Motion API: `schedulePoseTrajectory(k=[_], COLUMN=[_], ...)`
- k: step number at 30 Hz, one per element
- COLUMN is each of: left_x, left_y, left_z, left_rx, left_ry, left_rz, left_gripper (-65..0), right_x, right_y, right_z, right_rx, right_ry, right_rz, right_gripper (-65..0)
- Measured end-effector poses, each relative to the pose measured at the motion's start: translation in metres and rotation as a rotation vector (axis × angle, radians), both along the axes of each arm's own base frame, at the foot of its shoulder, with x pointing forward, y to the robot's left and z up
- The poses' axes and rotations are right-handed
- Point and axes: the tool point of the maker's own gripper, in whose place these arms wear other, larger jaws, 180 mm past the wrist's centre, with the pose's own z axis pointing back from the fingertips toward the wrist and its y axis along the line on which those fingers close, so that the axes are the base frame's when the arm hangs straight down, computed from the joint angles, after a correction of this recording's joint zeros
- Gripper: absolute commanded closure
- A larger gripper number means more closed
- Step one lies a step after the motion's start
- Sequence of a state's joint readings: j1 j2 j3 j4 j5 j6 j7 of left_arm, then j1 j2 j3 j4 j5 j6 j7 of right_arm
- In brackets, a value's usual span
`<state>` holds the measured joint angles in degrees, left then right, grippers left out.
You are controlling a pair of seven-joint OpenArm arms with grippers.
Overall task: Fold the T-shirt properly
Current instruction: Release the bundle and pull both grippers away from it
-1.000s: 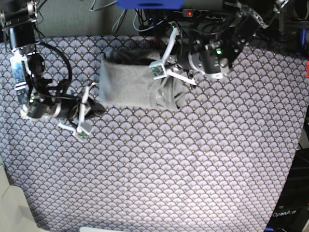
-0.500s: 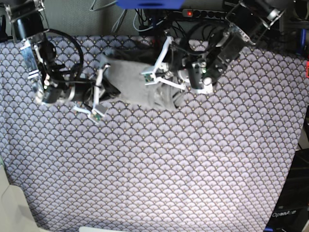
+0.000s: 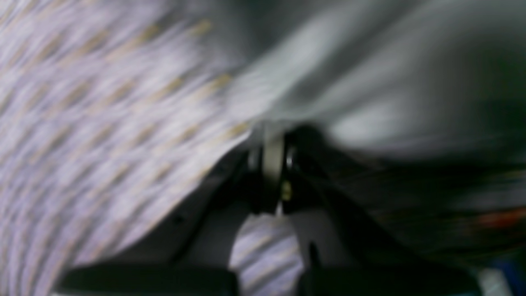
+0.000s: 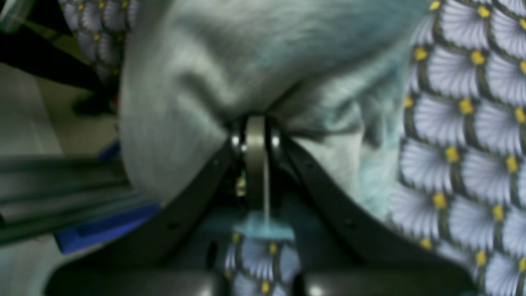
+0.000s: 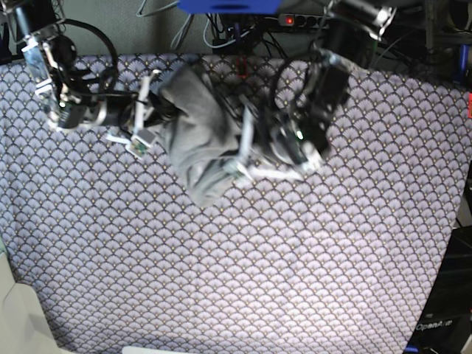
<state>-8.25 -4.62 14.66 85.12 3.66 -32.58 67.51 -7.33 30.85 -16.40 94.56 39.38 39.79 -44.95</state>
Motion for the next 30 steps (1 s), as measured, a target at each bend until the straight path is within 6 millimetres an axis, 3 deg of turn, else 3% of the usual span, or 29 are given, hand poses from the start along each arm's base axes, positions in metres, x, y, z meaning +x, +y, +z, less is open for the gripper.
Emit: schedulePoseTrajectory(k=[3,5,9,12,16,19,21,24,30], left_x=[0.023,0.028,0.02,0.014,-0.028,-0.047,-0.054,-0.059,-0.057], left_y=[0.03,0.028,0.036,0.036,0.023,0.013,0.0,-0.009,-0.021], left_z=[0.013,0.018,0.012,0.01,-0.004,-0.005,-0.006,-0.007,-0.008], left_rx=[0.021,-0.012,0.015,0.048,0.069,0.076,0.064,0.057,0.047], left_ry=[-0.047,-0.056,-0.011,-0.007,0.039,0.045,0.047,0.046,0.053], left_rz=[0.079,0.099,0.112,0.067,-0.101,-0.157,-0.191,-0.212,-0.204], left_gripper=[0.0,0.0,0.0,0.0,0.0,0.0,0.0,0.0,0.0], right_x=[0.0,0.001,0.002,0.014,0.031,0.041,0.044,0.047,0.039], right_y=[-0.003,-0.007,-0.019,-0.032,-0.046,-0.056,-0.07,-0.07,-0.083], right_z=[0.004,0.006,0.005,0.011,0.031,0.043,0.044,0.046,0.021], right_rx=[-0.017,-0.027,-0.059,-0.076,-0.098,-0.106,-0.143,-0.127,-0.141], right_ry=[-0.011,-0.019,-0.02,-0.046,-0.12,-0.16,-0.167,-0.174,-0.091], right_rz=[0.014,0.018,0.02,-0.02,-0.046,-0.069,-0.084,-0.098,-0.138], right_gripper=[0.0,0.0,0.0,0.0,0.0,0.0,0.0,0.0,0.0])
